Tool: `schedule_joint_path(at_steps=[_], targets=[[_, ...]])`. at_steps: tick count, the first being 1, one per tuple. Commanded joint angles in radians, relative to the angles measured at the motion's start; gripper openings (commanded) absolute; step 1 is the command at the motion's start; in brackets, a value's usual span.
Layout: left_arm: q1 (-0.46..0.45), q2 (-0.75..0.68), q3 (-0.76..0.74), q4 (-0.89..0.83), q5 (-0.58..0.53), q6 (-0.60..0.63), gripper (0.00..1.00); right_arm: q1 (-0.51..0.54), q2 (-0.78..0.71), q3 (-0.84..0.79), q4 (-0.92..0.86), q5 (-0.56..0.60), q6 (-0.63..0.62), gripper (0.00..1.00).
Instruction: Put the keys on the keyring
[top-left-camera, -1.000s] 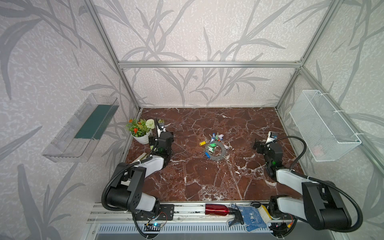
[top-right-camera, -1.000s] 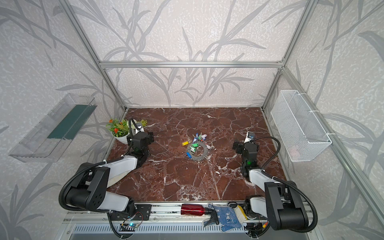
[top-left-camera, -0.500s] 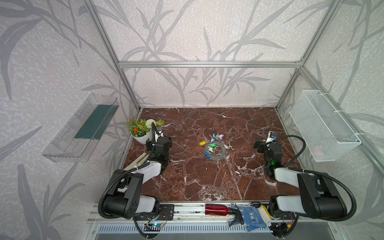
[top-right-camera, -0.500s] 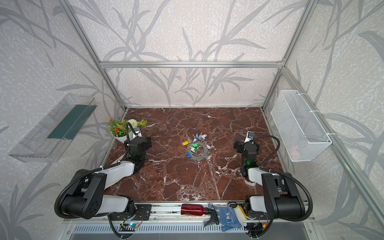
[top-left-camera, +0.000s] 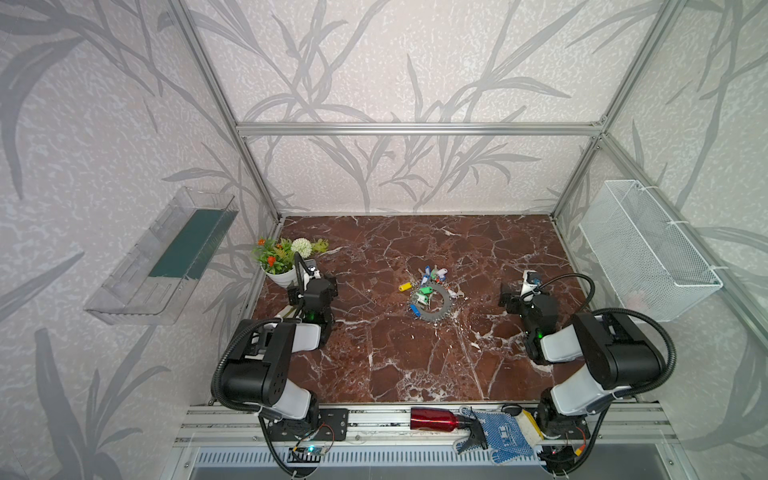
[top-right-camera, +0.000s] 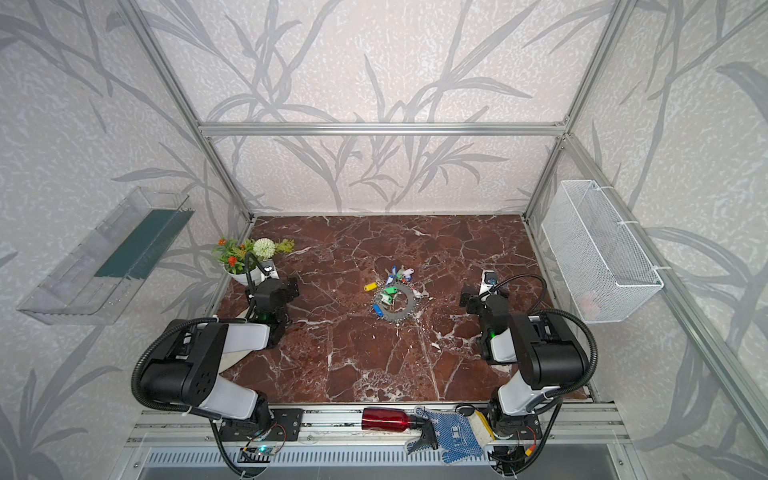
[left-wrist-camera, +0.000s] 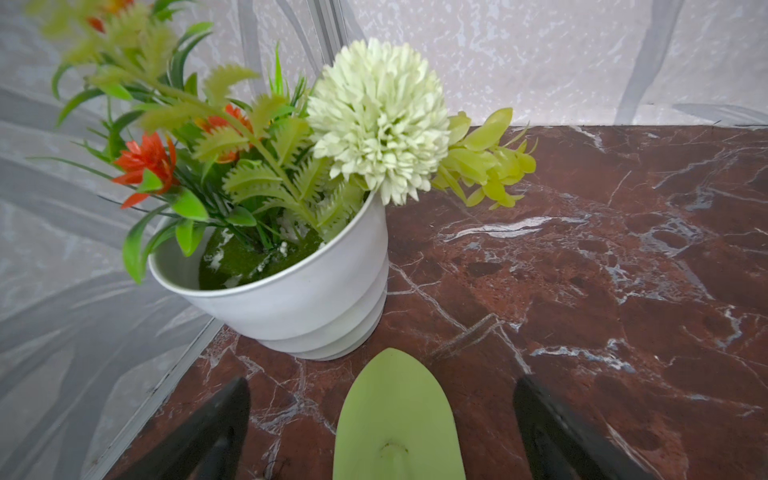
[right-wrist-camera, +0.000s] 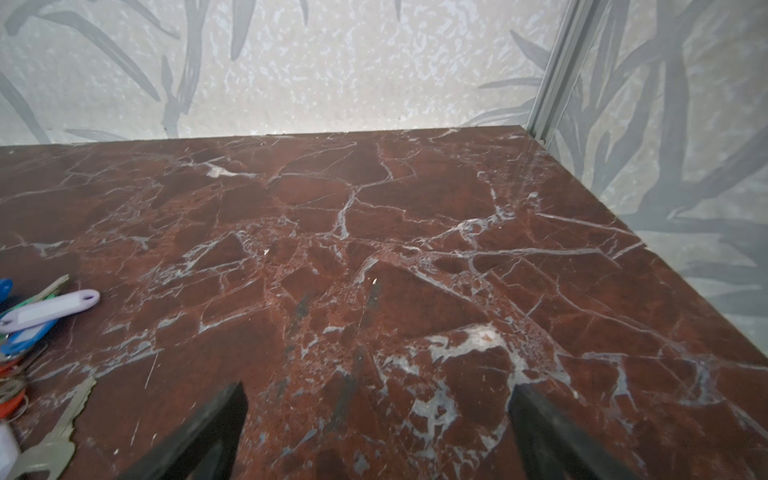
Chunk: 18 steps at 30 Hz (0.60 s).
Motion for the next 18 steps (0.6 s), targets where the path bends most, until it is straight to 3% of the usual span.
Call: schedule_joint_path(at_steps=[1, 14, 15, 17, 18], targets=[[0.011, 0.044, -0.016, 0.106, 0.039, -0.02, 0.99, -0.002, -0.006, 0.006, 0.081, -0.06, -0.031, 0.99], [0.036, 0.056, -0.017, 0.124, 0.083, -0.035, 0.99, -0.002, -0.032, 0.114, -0.143, -0.17, -0.064, 0.99], [0.038, 0.05, -0.013, 0.102, 0.083, -0.042, 0.99, -0.003, -0.03, 0.116, -0.146, -0.194, -0.073, 0.99], [0.038, 0.053, -0.015, 0.113, 0.084, -0.037, 0.99, -0.003, -0.034, 0.144, -0.201, -0.351, -0.134, 0.99], [0.038, 0.054, -0.014, 0.115, 0.085, -0.038, 0.99, -0.003, -0.034, 0.143, -0.203, -0.362, -0.135, 0.99]])
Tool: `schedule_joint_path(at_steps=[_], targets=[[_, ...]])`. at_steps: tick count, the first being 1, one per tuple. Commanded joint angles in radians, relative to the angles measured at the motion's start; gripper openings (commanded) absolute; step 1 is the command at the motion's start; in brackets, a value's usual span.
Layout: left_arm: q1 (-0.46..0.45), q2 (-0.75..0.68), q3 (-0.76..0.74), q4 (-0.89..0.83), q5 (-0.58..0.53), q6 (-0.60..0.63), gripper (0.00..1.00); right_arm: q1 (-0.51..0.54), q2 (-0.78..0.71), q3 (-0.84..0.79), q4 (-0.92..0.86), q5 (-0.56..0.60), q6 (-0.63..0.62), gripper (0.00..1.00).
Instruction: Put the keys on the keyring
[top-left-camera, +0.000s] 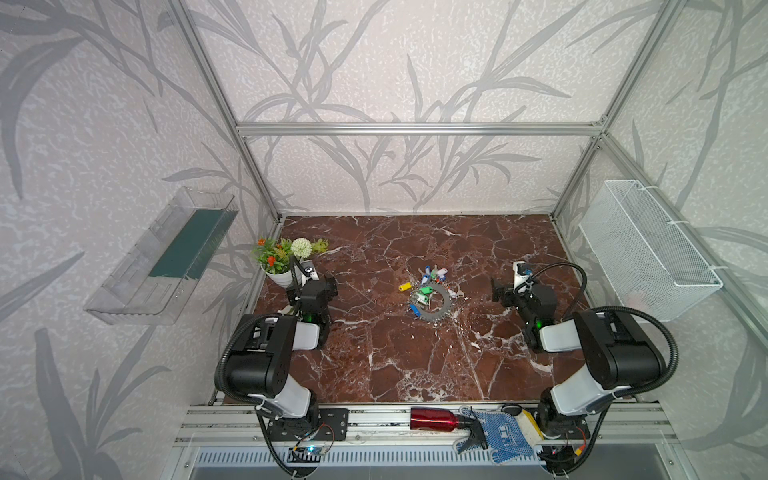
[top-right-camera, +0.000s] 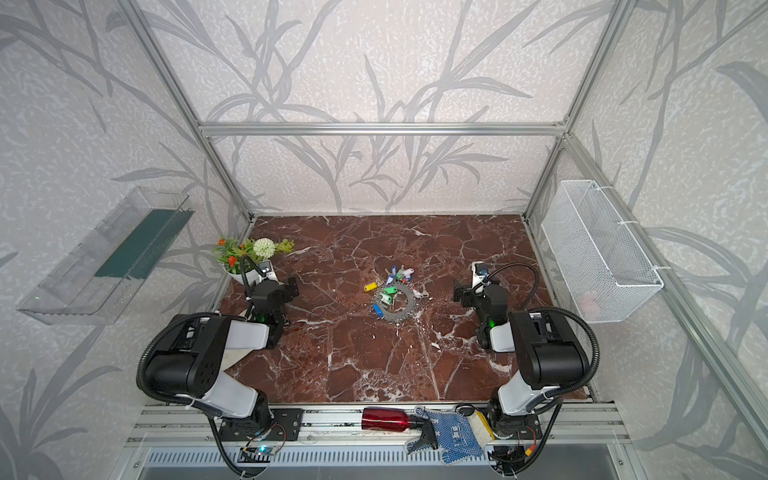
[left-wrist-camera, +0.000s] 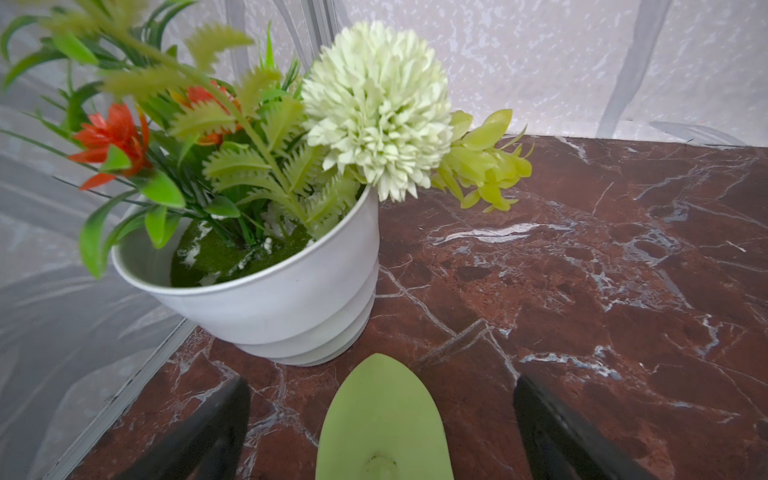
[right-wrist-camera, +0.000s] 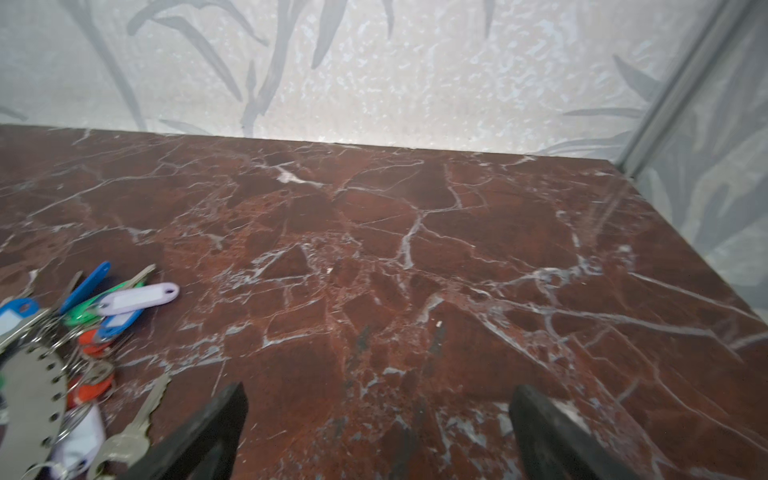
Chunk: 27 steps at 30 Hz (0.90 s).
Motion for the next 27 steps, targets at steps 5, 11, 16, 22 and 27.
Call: schedule_joint_path(at_steps=[5, 11, 16, 22, 27], targets=[[0.006, 0.009, -0.008, 0.034, 0.013, -0.014, 0.99, -0.017, -0.021, 0.03, -0.056, -0.136, -0.033, 0.99], [0.007, 0.008, -0.009, 0.037, 0.015, -0.013, 0.99, -0.017, -0.021, 0.027, -0.051, -0.134, -0.035, 0.99], [0.008, 0.008, -0.01, 0.036, 0.015, -0.013, 0.99, -0.016, -0.021, 0.026, -0.048, -0.14, -0.039, 0.99], [0.008, 0.009, -0.009, 0.035, 0.015, -0.013, 0.99, -0.017, -0.021, 0.027, -0.049, -0.14, -0.039, 0.99], [0.007, 0.009, -0.009, 0.035, 0.015, -0.014, 0.99, -0.016, -0.021, 0.026, -0.048, -0.139, -0.039, 0.99]])
